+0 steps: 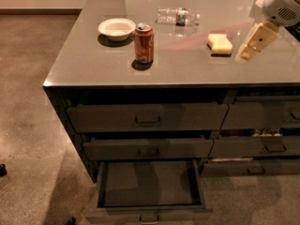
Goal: Place sponge into bottom drawer
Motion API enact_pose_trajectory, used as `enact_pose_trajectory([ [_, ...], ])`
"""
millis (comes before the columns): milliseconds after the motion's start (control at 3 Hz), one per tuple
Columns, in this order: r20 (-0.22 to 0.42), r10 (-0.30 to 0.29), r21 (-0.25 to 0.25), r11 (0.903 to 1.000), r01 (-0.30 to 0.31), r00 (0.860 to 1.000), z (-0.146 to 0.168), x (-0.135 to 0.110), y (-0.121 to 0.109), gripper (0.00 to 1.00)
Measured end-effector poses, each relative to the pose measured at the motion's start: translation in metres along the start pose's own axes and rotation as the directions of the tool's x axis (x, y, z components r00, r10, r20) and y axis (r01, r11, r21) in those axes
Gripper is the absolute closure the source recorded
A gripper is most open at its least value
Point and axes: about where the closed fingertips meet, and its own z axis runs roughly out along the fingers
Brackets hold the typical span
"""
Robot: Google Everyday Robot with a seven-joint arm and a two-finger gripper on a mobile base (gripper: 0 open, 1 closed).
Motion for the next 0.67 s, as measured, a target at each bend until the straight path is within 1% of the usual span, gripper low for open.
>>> enact_pose_trajectory([
  [333,0.063,0.067,-0.004,0.9978,-0.067,0.996,0.030,-0.004,-0.006,0.00],
  [667,0.162,0.178,0.054,0.9806,-0.188,0.971,0.066,-0.013,-0.030,0.00],
])
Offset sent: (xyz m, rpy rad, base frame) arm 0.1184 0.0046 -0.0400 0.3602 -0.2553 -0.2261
